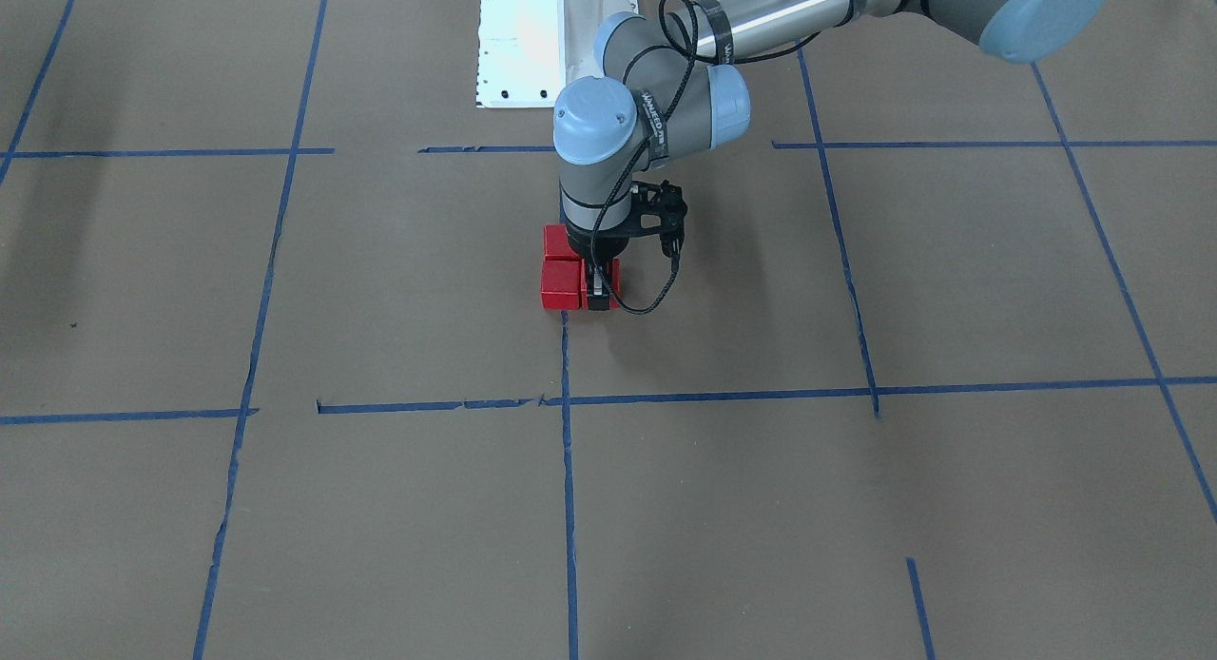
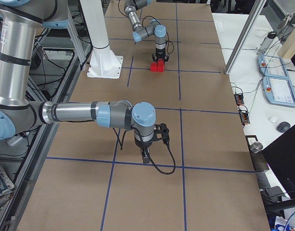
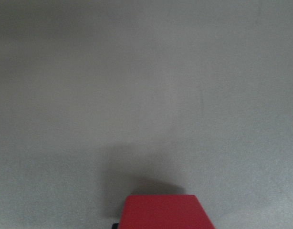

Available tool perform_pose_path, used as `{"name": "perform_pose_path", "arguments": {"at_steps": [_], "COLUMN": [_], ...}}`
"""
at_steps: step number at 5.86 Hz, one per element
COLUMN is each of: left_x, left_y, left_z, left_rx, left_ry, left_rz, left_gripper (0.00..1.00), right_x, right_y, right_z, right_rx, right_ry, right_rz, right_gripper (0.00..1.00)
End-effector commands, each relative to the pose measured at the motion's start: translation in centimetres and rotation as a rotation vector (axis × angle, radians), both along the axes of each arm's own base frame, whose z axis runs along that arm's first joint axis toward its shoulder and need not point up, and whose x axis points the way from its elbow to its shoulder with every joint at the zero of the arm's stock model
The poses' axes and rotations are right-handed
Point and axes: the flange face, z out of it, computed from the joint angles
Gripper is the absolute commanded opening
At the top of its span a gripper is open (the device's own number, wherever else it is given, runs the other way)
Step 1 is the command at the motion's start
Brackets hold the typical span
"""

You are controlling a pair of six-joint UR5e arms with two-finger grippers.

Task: Form red blocks into L shape at center
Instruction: 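Set the cube down against the farther cube and open the left gripper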

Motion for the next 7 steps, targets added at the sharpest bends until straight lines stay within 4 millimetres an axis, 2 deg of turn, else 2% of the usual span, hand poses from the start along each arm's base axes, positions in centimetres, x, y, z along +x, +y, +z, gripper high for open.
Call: {"name": "perform_pose_path", "arguments": {"at_steps": [1, 3, 4, 6, 7], "left_x": [0.0, 0.1, 0.0, -1.0, -2.4], "left_y": [0.0, 0.1, 0.2, 0.9, 1.0], "left_z": [0.0, 0.0, 0.0, -1.6, -2.9], "left_rx": [0.001, 0.025, 0.051, 0.037, 0.033], "left_ry": [0.000, -0.004, -0.007, 0.036, 0.037], "left_rz": [0.003, 0.032, 0.060, 0.121, 0.121], "left_gripper": [0.49, 0.63, 1.00, 1.00, 1.00], "right_x": [0.0, 0.0, 0.0, 0.0, 0.0], "right_y": [0.0, 0.0, 0.0, -0.1, -0.1], "right_z": [0.0, 0.0, 0.0, -0.1, -0.2], "right_rx": [0.000, 0.000, -0.001, 0.001, 0.001], "right_ry": [0.000, 0.000, 0.000, 0.000, 0.000], "right_rz": [0.000, -0.001, 0.002, 0.001, 0.004], "right_gripper": [1.00, 1.00, 1.00, 1.00, 1.00]}}
